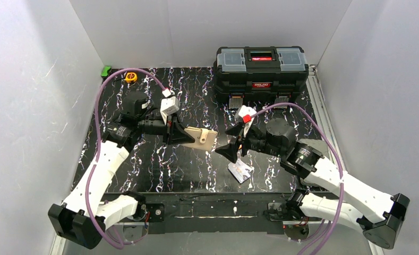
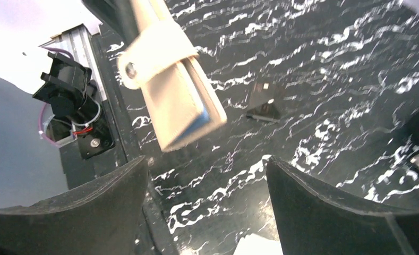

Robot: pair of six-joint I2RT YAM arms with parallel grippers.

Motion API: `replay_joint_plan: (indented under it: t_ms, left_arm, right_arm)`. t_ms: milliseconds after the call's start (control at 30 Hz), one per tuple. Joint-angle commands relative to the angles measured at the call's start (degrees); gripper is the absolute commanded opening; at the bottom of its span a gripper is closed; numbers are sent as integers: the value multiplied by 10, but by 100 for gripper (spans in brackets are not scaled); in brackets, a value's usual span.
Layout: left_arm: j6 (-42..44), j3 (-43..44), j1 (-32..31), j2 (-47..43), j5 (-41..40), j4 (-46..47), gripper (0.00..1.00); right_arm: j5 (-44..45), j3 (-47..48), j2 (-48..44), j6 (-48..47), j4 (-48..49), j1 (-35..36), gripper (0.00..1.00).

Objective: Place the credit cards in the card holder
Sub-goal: Open the card holder.

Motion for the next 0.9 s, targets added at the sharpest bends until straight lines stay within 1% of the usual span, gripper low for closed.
replay_joint_plan:
  t_ms: [0, 200, 233, 333, 467, 600, 867]
  left_arm:
    - [-128, 14, -2, 14, 79, 66, 0]
    - [-150, 19, -2, 23, 95, 71, 0]
    - [-150, 21, -2, 24, 99, 71, 0]
    - [-175, 26, -2, 28, 111, 73, 0]
    - [-189, 27, -2, 30, 135, 73, 2]
    - [-193, 26, -2, 31, 155, 73, 3]
    - [-200, 20, -3, 31, 187, 73, 5]
  right_arm:
    - [74, 30, -16, -99, 55, 38, 88]
    - [113, 43, -23, -162, 87, 84, 90]
    - [126, 45, -19, -176, 89, 92, 90]
    - [198, 47, -5, -221, 108, 122, 90]
    - [239, 46, 13, -269, 154, 148, 90]
    - [226, 65, 38, -284, 169, 154, 90]
    - [191, 100, 54, -271, 181, 157, 88]
